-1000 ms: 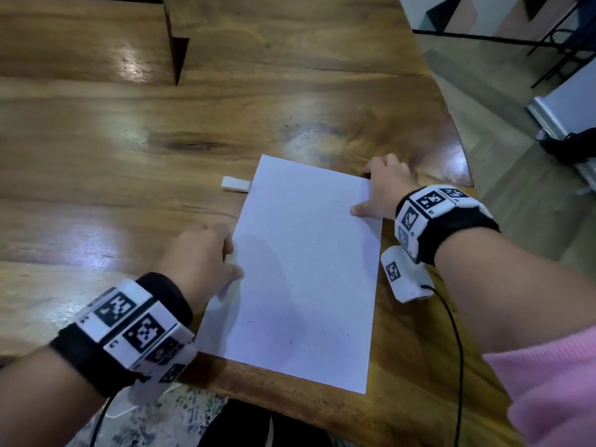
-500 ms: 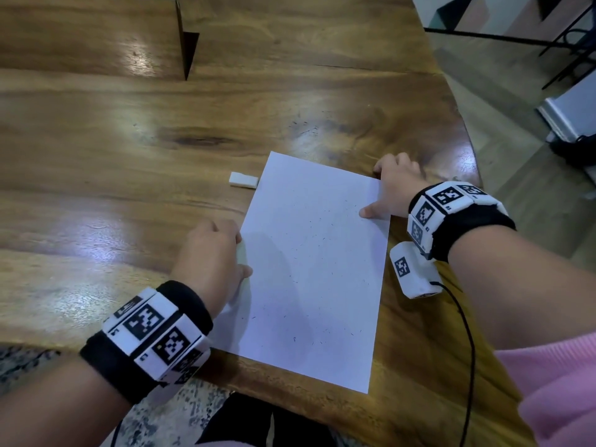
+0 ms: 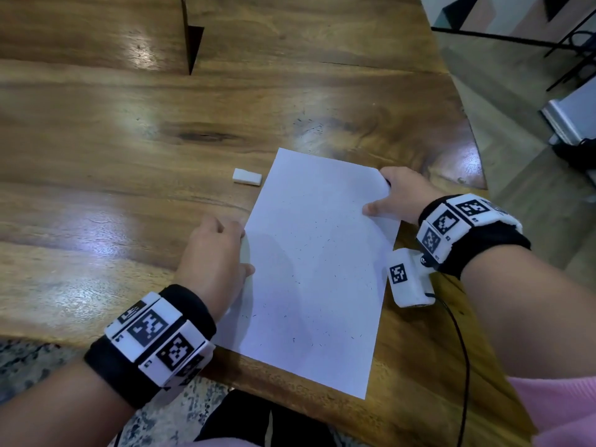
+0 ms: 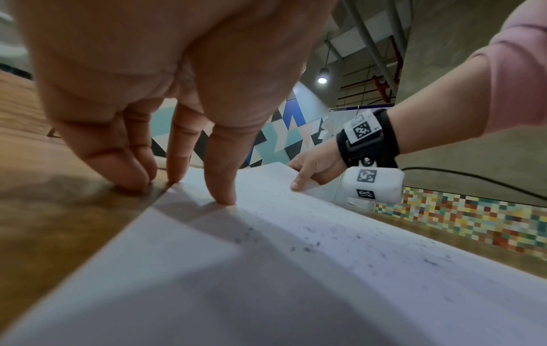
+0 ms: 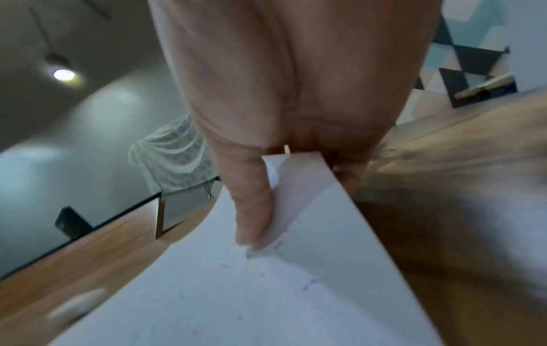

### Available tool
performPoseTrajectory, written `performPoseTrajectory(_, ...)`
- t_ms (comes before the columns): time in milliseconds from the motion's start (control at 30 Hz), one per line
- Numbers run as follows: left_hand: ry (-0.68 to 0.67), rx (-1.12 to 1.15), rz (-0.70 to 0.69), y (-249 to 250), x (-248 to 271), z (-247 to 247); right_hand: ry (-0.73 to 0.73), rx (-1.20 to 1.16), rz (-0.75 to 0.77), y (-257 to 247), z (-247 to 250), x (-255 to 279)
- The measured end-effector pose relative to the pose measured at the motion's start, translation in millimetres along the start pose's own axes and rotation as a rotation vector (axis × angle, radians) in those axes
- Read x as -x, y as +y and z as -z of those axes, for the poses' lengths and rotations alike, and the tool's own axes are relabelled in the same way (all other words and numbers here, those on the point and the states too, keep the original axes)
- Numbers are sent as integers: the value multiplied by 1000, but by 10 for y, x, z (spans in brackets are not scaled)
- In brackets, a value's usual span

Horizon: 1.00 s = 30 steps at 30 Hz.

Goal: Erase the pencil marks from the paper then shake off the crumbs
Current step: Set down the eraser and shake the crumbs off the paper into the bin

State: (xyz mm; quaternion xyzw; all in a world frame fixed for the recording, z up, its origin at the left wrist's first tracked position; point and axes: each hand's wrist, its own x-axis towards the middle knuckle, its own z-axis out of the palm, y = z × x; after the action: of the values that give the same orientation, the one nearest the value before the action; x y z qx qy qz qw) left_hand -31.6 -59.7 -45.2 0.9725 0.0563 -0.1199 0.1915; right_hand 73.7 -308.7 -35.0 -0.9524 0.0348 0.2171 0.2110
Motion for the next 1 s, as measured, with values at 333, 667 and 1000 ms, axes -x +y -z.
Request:
performPoseTrajectory(333,-106,209,-21,-198,-44,119,-54,-751,-65,422,-17,234)
performPoseTrajectory(667,-175,269,-34,-363,20,194,-194,-1148,-55,748,0,209)
performPoseTrajectory(1000,-248,798,174,-586,36,217,-244,-1125,-63,570,-62,272)
